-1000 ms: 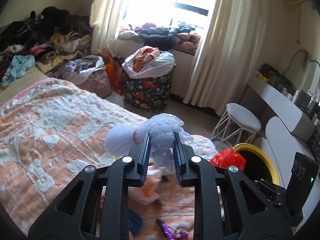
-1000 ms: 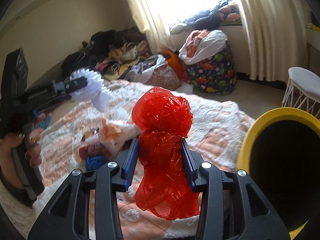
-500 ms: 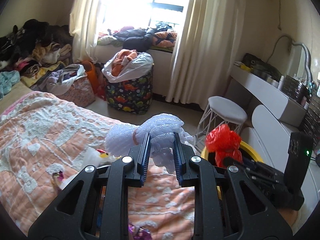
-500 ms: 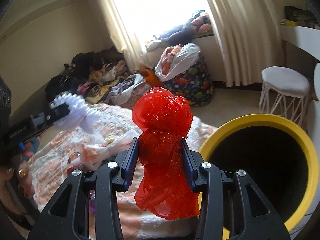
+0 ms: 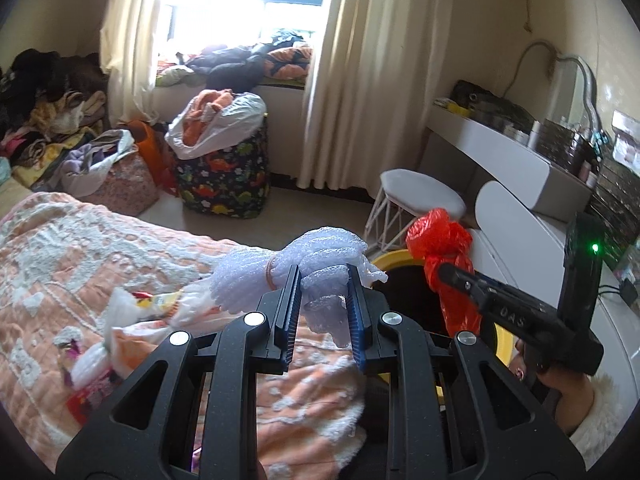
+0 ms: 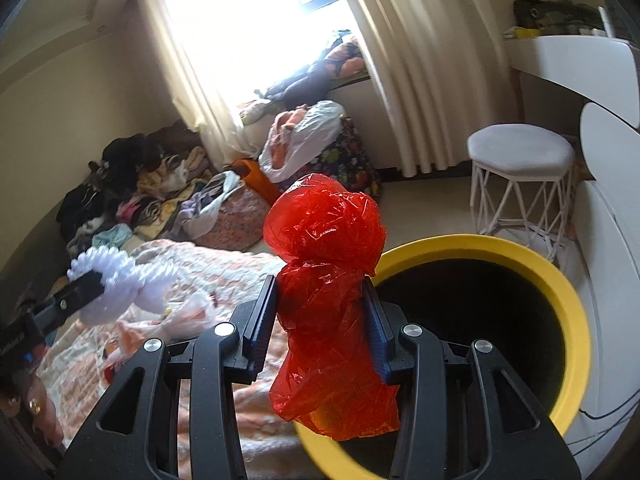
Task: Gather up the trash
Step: 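Carry the white bag and red bag over the yellow bin with both tools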
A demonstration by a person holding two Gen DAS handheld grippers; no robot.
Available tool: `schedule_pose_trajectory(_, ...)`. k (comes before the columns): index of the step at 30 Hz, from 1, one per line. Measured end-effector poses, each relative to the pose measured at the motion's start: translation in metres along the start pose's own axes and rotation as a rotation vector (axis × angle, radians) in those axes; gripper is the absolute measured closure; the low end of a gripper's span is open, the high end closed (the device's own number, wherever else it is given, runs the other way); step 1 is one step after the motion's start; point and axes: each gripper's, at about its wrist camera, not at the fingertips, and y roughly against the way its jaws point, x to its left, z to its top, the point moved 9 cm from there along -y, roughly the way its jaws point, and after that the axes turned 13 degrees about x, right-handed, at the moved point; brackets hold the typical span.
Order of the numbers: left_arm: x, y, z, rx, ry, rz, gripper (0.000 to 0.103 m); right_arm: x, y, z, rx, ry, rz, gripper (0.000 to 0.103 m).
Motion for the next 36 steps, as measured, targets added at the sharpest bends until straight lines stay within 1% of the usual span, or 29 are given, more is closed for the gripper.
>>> schedule_pose_trajectory(8,-0.029,-0.022,-0.006,0.031,-0.048,-0.042,0.087,-0.038,0.002,0.0,0.001,-0.069,-0.048,0.064)
schedule_pose_trajectory(20,-0.081,-0.052,-0.018,0.068,-0.142,-0.165,0.087,-0.087,0.004,-0.004,0.016,-0.165,-0.109,0.064)
schedule_pose_trajectory(31,-0.12,-0.088,-0.039,0.148,-0.249,-0.263,0.086,-0.113,0.001,-0.009,0.028,-0.221,-0.13,0.064)
schedule_pose_trajectory(36,-0.124,-0.101,-0.044,0.191,-0.246,-0.316,0.084,-0.12,-0.004,-0.013,0.052,-0.236,-0.13,0.063)
